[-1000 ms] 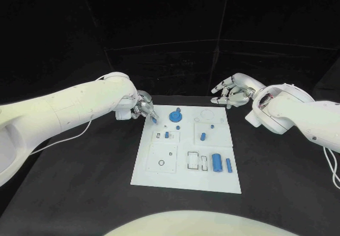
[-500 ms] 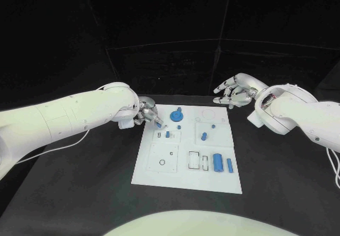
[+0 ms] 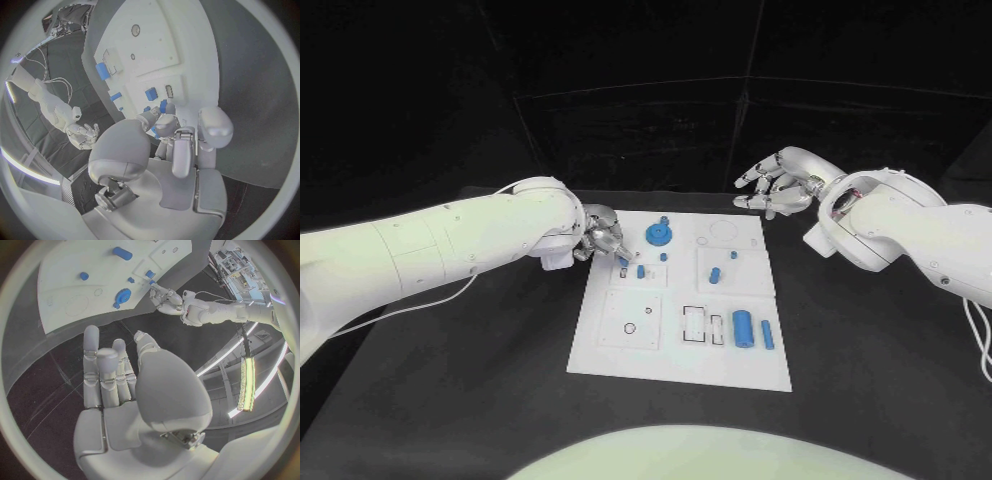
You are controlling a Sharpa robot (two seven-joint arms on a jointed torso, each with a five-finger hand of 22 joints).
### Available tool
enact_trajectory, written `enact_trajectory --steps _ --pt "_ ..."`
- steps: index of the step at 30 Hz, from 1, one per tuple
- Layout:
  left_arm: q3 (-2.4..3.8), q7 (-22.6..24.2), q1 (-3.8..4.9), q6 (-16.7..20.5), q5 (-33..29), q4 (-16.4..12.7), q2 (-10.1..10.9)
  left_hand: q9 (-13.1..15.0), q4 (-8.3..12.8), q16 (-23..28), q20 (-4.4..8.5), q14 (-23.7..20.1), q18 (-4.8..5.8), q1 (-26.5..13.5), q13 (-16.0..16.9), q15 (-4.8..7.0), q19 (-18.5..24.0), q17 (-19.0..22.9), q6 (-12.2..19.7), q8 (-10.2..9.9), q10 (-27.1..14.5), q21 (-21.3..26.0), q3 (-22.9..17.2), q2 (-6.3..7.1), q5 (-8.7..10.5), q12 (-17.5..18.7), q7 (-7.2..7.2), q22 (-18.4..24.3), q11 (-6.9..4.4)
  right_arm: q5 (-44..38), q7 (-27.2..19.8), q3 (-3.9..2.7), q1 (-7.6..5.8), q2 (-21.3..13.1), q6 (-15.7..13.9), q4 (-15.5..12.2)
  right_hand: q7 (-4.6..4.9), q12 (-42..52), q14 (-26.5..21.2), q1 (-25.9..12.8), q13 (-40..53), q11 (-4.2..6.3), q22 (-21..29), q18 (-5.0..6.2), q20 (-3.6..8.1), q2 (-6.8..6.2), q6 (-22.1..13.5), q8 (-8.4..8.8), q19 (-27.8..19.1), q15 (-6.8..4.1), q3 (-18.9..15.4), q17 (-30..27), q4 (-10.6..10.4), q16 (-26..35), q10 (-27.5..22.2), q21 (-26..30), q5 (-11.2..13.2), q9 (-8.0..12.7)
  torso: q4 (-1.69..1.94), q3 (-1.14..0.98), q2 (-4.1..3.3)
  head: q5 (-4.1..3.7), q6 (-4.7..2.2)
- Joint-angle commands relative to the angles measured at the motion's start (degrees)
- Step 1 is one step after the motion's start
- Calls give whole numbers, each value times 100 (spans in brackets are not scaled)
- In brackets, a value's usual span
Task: Assemble the parts on the task board
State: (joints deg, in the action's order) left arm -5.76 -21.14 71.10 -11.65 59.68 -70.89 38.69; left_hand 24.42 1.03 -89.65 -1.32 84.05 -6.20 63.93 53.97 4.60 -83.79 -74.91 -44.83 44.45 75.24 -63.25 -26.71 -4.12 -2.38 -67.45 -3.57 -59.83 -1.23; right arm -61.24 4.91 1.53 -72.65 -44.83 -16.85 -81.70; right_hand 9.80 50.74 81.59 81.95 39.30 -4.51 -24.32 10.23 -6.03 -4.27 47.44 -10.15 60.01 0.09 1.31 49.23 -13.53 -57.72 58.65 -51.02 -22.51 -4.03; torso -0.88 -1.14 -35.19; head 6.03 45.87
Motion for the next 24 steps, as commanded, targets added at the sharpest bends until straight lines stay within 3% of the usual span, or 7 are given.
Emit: enact_trajectory --steps 1,24 --pt "-5 73 -10 -21 143 -43 23 10 495 -12 22 582 -10 43 -9 21 -55 -1454 1 39 50 -26 -550 -7 -33 36 32 -4 1 -18 -3 -5 -12 5 7 -2 0 26 -5 1 -8 -7 8 32 -8 52 -29 -21 40 -14 0 7 -19 26 -49 23 -24 -3 0 1 -1 12 10" --pt "-20 -48 -95 -290 180 -122 94 12 497 -10 22 581 -11 39 -12 21 -53 -1448 -2 43 51 -17 -568 4 -33 39 33 6 0 -18 -13 -5 -11 9 17 8 0 26 -5 1 -8 -7 8 32 -8 52 -29 -21 40 -14 0 7 -19 26 -49 23 -24 -3 -4 -4 0 39 46"
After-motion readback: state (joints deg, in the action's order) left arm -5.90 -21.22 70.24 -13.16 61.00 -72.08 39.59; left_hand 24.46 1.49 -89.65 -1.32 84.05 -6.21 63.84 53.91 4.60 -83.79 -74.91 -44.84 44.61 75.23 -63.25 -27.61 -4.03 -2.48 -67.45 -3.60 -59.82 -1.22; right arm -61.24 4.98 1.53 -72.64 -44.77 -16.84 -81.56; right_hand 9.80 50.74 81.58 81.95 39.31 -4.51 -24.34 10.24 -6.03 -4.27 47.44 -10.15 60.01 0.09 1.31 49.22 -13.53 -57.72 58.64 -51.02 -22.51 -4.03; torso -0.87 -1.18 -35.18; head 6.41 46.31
